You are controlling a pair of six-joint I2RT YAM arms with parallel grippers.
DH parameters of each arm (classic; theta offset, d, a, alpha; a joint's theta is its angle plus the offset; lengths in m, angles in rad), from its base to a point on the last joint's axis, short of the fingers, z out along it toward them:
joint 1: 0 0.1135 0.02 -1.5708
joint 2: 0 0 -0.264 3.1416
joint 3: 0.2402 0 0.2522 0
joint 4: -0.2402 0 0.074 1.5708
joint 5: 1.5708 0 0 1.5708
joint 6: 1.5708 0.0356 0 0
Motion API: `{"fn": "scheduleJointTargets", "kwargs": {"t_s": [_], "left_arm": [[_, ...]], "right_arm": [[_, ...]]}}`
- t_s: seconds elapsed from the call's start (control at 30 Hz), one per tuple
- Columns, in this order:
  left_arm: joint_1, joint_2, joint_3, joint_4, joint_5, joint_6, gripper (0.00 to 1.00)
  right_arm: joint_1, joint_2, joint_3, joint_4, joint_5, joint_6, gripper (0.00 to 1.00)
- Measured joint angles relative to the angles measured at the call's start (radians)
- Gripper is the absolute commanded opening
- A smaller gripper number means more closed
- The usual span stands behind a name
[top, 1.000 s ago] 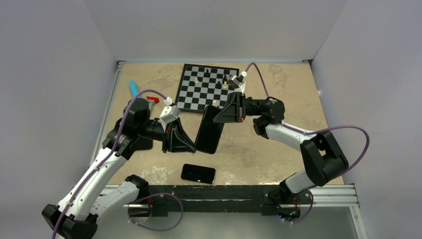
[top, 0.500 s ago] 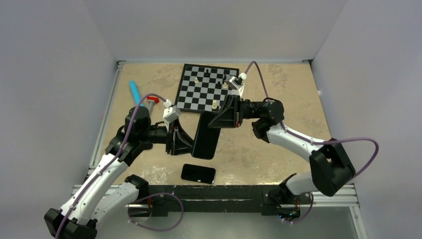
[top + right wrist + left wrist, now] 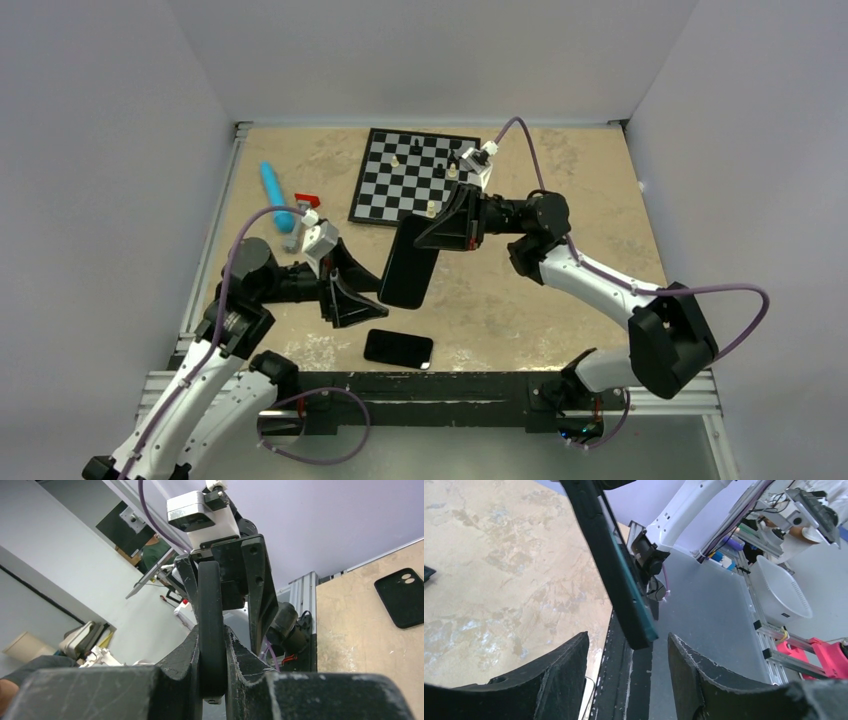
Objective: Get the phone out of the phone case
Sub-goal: Remove the phone case from the phone.
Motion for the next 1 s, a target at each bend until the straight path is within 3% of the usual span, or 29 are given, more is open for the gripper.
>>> {"fn": "scheduleJointTargets", "kwargs": {"t_s": [0.1,0.33,1.0], "left_arm": [[0.000,-0.018,-0.020,0.058,0.023,-0.034,0.57],[0.000,-0.006,-0.013,0.073,0.041,-0.031,0.28],[-0.005,0.044,0.069,-0.068,-0.002,0.093,0.01]], "right_arm": [[0.000,0.001,0.000,-0.002,0.005,0.000,0.00],[0.000,0.011,0.000,0.036,0.004,0.025,0.00],[-0.017,0.077,0.000,0.244,0.004,0.142,0.00]]}}
